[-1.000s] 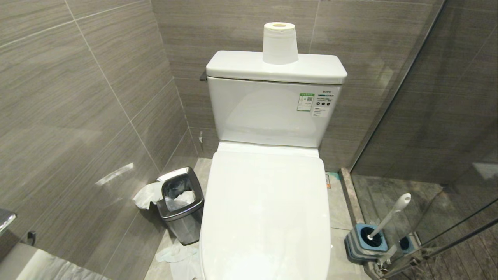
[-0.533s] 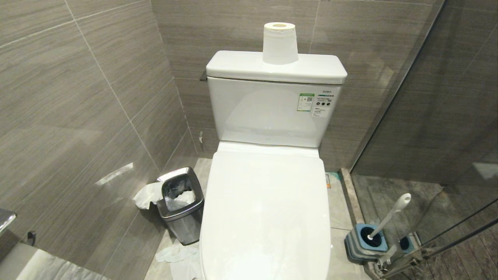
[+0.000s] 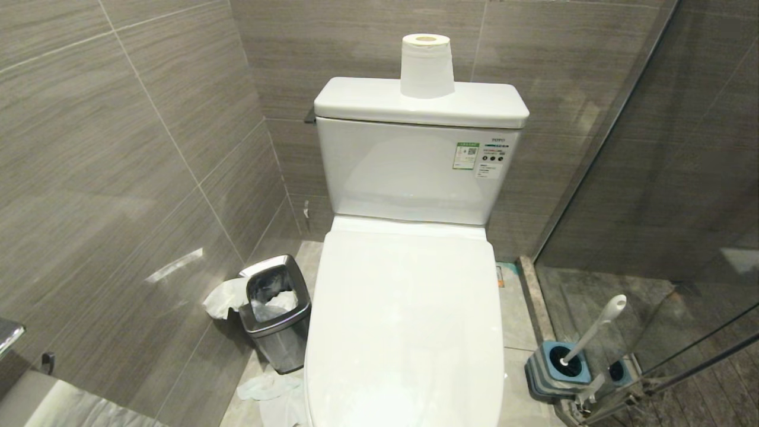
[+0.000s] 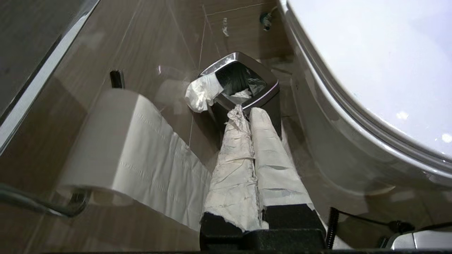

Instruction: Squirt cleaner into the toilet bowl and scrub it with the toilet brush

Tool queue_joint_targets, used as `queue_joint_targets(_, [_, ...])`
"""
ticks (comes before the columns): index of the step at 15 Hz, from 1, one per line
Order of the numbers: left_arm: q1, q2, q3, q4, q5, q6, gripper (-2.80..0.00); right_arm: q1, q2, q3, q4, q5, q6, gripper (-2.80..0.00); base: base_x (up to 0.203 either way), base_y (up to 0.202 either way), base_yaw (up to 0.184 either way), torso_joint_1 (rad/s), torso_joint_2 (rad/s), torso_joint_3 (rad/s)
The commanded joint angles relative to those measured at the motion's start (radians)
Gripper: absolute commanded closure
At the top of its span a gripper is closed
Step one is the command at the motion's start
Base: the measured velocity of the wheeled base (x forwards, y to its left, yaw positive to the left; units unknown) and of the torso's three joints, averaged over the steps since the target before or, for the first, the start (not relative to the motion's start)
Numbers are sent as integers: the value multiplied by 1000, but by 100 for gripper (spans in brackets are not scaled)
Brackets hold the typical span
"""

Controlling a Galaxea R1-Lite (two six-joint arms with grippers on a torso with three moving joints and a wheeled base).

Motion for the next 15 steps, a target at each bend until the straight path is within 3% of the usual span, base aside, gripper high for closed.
queue_joint_targets(1, [0, 1, 2, -3, -9, 21, 0, 0, 0, 1, -1, 9, -45, 0, 0, 0, 0, 0, 0, 0])
queue_joint_targets(4, [0, 0, 3, -4, -8, 4, 0, 0, -1, -1, 0, 9, -36, 0, 0, 0, 0, 0, 0, 0])
queue_joint_targets(7, [0, 0, 3, 0, 8, -141, 0, 0, 0, -1, -1, -22, 108, 0, 0, 0, 0, 0, 0, 0])
queue_joint_targets(9, [0, 0, 3, -4, 57, -214, 0, 0, 0, -1, -2, -40, 133, 0, 0, 0, 0, 0, 0, 0])
queue_joint_targets(15, [0, 0, 2, -4, 56, -215, 0, 0, 0, -1, -2, -40, 133, 0, 0, 0, 0, 0, 0, 0])
